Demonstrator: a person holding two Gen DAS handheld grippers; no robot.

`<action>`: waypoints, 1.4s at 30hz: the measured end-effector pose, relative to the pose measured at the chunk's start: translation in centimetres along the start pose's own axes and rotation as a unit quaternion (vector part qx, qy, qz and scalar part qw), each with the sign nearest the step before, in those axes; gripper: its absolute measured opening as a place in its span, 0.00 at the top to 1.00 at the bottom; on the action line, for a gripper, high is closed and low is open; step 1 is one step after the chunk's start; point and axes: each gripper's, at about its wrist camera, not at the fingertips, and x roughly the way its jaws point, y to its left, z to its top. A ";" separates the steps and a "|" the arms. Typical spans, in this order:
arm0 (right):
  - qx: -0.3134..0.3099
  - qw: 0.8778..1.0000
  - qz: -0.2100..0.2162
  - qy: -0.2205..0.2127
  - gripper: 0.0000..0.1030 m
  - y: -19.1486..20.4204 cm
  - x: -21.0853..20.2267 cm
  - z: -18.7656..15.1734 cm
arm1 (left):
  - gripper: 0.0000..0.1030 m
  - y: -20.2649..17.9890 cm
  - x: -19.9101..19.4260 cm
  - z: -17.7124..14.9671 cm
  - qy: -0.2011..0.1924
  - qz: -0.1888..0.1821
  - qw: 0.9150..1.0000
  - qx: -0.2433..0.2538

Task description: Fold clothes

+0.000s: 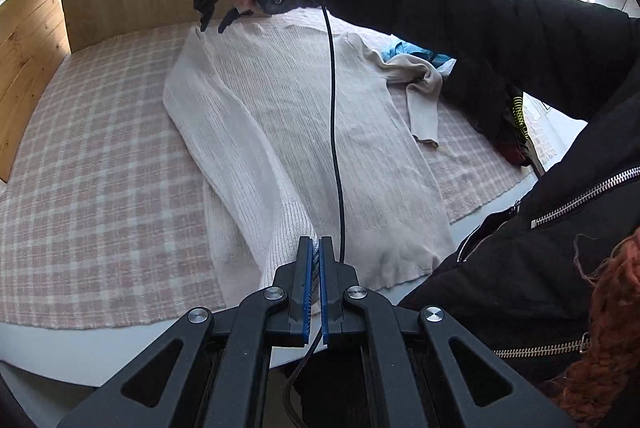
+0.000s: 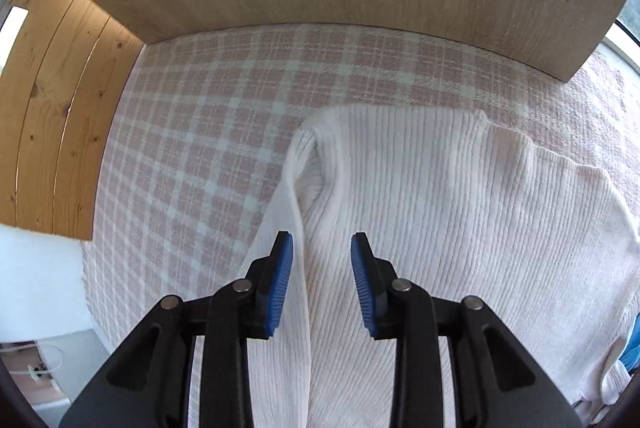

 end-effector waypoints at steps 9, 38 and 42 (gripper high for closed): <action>-0.067 0.996 -0.047 0.028 0.71 3.9 3.2 -3.6 | 0.98 -0.2 -0.8 -1.3 -0.028 0.027 0.998 -0.044; -0.089 0.994 -0.032 -0.052 0.82 -4.5 -7.2 -8.7 | 0.80 5.7 5.8 -4.0 0.057 0.113 0.984 -0.129; -0.125 0.991 -0.021 -0.042 0.82 0.4 -3.4 -7.5 | 0.80 6.2 7.1 -4.0 0.064 0.113 0.983 -0.133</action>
